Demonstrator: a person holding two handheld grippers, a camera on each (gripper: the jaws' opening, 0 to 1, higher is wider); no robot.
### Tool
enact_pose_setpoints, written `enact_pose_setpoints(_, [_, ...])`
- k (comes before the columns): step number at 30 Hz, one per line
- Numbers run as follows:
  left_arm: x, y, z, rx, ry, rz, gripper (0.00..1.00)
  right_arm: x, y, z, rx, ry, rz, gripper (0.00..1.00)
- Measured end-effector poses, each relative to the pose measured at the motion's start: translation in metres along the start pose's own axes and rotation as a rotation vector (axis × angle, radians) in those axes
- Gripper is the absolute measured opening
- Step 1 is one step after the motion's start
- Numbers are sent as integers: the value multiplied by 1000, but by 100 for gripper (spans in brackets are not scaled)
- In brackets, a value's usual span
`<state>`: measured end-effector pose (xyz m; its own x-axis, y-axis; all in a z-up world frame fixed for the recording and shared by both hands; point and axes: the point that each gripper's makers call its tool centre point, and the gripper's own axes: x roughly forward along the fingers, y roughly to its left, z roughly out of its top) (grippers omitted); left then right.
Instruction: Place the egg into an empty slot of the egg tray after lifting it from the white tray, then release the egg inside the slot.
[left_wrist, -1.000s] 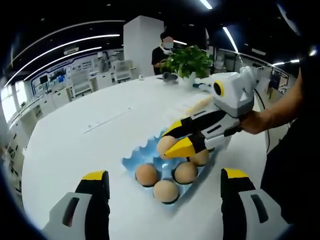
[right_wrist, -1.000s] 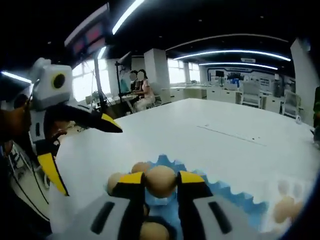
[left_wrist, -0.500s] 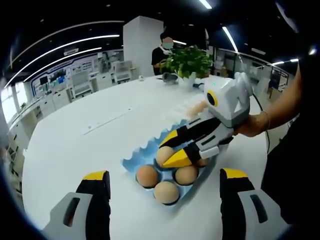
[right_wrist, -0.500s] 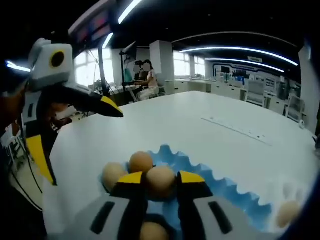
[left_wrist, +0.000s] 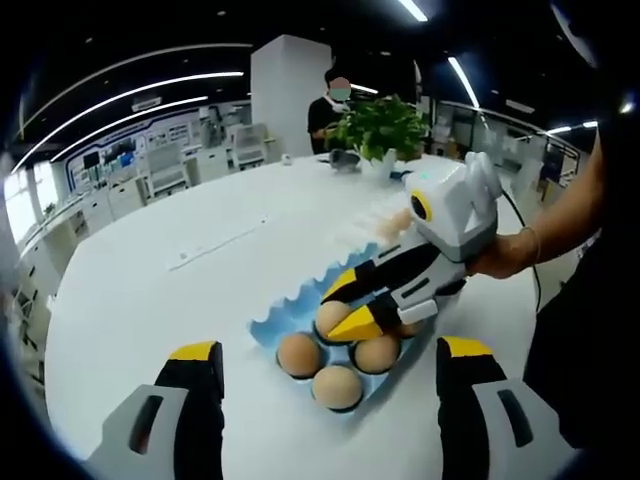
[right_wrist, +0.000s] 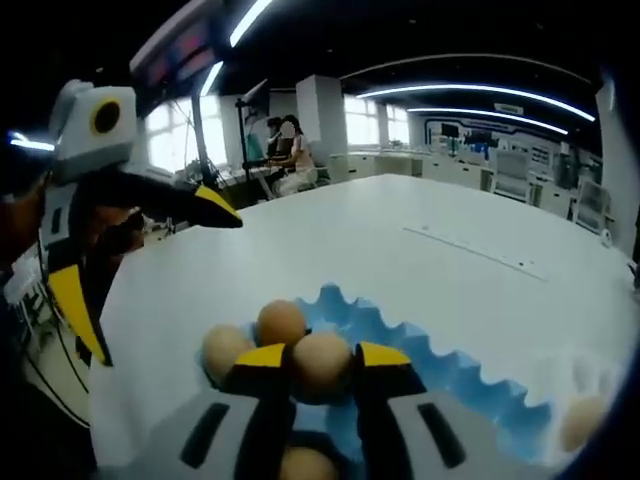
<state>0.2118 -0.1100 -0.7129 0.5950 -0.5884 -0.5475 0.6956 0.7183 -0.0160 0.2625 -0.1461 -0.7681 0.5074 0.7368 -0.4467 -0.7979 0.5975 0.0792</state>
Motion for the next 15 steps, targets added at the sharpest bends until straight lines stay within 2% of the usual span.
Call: enact_pose_setpoints(15, [3, 0, 1, 7, 4, -8, 89, 3, -2, -1, 0, 3, 5, 25])
